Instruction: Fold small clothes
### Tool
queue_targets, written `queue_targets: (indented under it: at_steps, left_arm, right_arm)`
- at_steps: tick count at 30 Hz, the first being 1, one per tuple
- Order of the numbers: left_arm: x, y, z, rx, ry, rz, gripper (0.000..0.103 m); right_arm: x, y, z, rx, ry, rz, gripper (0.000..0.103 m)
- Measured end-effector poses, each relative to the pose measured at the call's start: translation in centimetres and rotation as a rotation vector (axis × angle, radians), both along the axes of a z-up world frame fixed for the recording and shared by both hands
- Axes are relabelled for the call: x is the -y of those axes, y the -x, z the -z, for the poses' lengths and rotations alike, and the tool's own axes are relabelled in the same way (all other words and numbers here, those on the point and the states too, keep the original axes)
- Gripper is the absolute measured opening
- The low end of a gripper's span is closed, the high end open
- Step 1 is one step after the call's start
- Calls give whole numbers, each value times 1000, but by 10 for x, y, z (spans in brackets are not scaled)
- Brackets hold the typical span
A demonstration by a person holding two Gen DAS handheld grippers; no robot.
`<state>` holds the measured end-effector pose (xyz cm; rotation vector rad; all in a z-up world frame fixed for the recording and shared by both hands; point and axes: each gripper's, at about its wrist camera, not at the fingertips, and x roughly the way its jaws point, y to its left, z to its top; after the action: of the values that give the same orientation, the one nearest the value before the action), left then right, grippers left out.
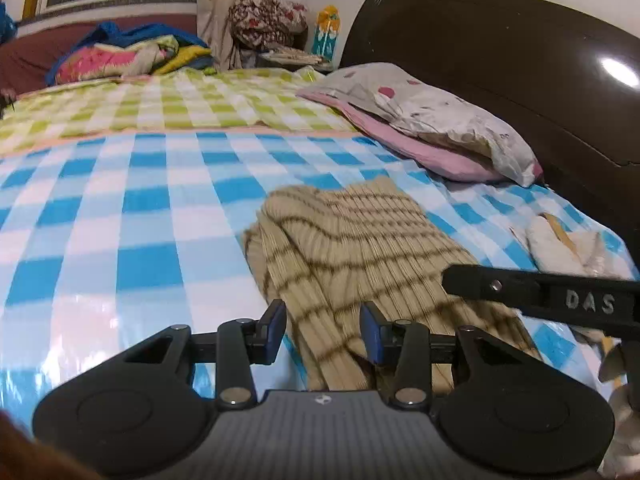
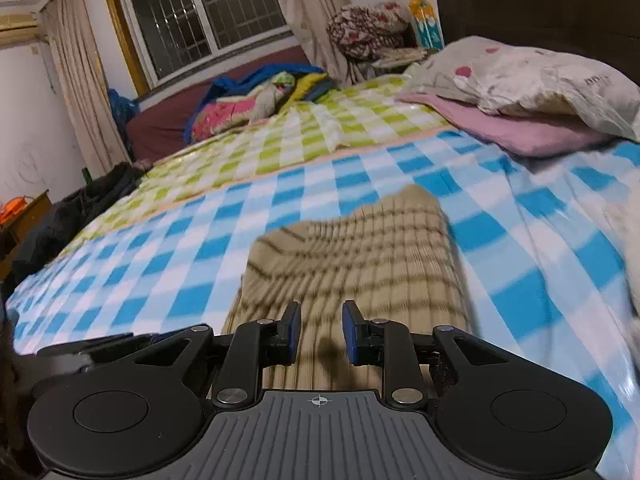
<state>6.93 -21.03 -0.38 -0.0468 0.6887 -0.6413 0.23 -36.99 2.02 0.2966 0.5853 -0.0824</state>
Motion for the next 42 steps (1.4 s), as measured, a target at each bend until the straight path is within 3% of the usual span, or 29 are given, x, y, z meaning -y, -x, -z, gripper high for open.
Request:
queue_targets:
  at_steps: [7, 11, 21, 27, 33, 42]
  left_arm:
    - [-5, 27, 9, -18, -53, 27, 46]
    - [-10, 40, 12, -46, -64, 38, 46]
    - [-23, 63, 7, -53, -64, 23, 47]
    - [-21, 76, 6, -47, -104, 29, 63]
    - [-12, 93, 12, -49, -157, 50, 66]
    - [-11, 102, 8, -24, -162, 45, 75]
  right_arm:
    - [-10, 28, 22, -132, 46, 40, 24]
    - [-15, 44, 15, -119, 52, 46, 24]
    - [-30, 74, 14, -193, 84, 43, 27]
    - [-36, 88, 15, -203, 70, 63, 33]
    - [-37, 98, 13, -202, 81, 92, 39]
    - [-36, 106, 17, -208, 80, 114, 46]
